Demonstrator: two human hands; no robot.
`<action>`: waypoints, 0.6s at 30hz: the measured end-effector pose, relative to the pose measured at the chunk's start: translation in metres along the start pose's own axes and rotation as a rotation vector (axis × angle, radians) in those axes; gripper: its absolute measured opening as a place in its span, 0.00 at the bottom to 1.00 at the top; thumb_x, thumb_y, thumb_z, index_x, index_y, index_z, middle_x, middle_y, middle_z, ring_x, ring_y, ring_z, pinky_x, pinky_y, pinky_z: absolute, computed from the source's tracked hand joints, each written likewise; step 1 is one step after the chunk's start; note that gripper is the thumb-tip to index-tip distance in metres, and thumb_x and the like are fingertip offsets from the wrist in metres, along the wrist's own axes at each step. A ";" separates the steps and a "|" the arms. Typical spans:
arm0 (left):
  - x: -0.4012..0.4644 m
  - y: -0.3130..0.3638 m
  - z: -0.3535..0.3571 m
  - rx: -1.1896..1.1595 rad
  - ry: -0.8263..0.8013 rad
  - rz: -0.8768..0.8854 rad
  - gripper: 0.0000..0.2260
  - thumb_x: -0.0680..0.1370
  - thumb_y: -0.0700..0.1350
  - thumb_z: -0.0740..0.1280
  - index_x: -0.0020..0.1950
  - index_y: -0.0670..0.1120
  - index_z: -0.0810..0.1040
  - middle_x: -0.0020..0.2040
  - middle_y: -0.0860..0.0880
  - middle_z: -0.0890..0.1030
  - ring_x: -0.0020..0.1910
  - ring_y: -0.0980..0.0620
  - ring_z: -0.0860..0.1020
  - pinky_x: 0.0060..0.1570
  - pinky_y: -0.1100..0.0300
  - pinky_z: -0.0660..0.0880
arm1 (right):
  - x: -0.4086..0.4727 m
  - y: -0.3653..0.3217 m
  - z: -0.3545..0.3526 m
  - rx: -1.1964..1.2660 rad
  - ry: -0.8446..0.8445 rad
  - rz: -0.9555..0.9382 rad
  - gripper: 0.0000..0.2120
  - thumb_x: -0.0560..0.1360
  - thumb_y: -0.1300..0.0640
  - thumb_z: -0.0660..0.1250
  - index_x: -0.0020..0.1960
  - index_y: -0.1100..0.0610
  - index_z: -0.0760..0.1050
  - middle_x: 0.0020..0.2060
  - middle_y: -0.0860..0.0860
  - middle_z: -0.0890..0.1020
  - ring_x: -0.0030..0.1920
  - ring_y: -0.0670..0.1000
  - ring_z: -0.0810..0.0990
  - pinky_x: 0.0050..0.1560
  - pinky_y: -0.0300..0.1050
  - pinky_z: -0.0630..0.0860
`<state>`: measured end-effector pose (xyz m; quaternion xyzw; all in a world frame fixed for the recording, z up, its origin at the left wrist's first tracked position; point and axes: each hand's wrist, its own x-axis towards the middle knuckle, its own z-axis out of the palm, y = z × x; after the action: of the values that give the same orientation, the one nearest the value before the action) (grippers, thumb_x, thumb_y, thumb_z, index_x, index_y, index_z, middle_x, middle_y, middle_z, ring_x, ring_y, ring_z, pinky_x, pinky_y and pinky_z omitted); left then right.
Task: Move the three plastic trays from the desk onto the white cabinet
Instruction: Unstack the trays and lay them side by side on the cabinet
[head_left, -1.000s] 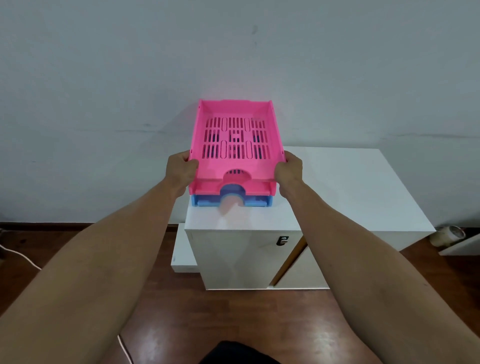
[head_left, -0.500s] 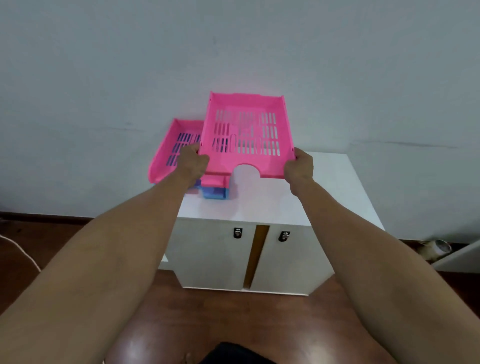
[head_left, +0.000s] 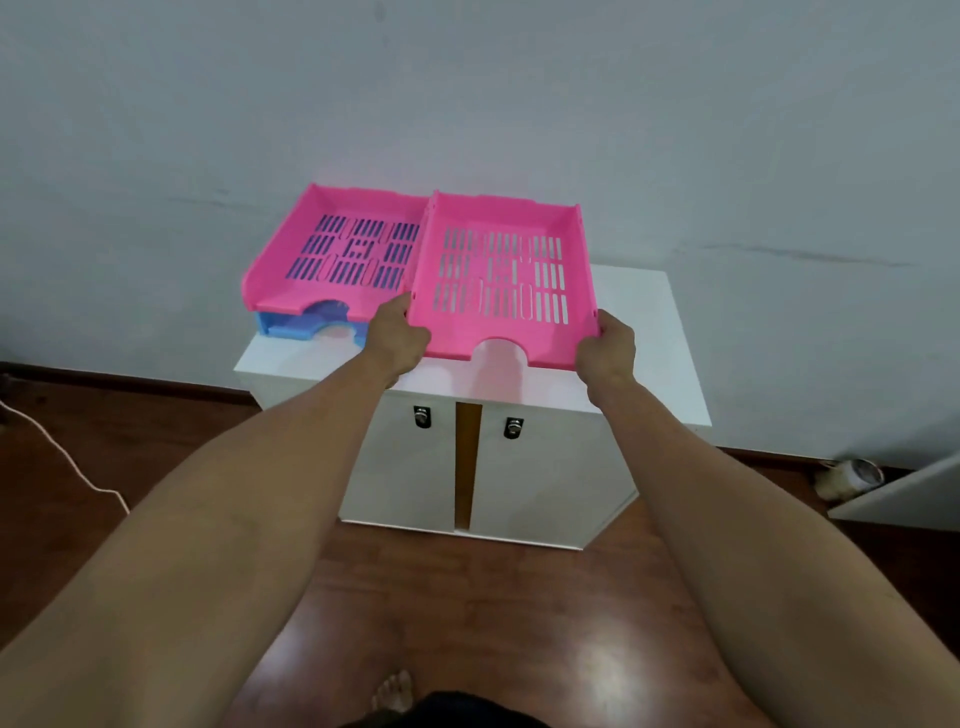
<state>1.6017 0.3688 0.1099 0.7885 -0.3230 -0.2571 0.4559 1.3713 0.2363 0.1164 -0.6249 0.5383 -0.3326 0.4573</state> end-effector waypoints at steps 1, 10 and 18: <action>-0.003 -0.002 0.002 0.005 -0.001 -0.007 0.27 0.77 0.27 0.64 0.76 0.39 0.72 0.65 0.40 0.82 0.57 0.44 0.81 0.60 0.56 0.78 | -0.001 0.004 0.000 0.009 -0.002 0.003 0.19 0.69 0.76 0.48 0.35 0.54 0.66 0.31 0.49 0.68 0.31 0.50 0.62 0.25 0.35 0.58; -0.016 -0.038 0.014 0.080 0.012 -0.045 0.27 0.76 0.29 0.66 0.74 0.42 0.75 0.63 0.41 0.83 0.57 0.45 0.80 0.59 0.60 0.74 | -0.008 0.043 0.014 0.021 -0.026 0.035 0.19 0.68 0.77 0.47 0.39 0.57 0.70 0.31 0.49 0.69 0.31 0.50 0.63 0.24 0.33 0.58; -0.011 -0.066 0.016 0.057 -0.002 -0.077 0.29 0.76 0.28 0.67 0.77 0.43 0.73 0.67 0.41 0.82 0.65 0.41 0.80 0.70 0.50 0.75 | -0.006 0.061 0.035 0.027 -0.042 0.083 0.22 0.68 0.77 0.47 0.37 0.53 0.70 0.30 0.48 0.68 0.30 0.49 0.62 0.21 0.33 0.57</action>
<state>1.6014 0.3934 0.0452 0.8128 -0.2998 -0.2660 0.4228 1.3793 0.2497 0.0479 -0.6026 0.5495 -0.3075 0.4903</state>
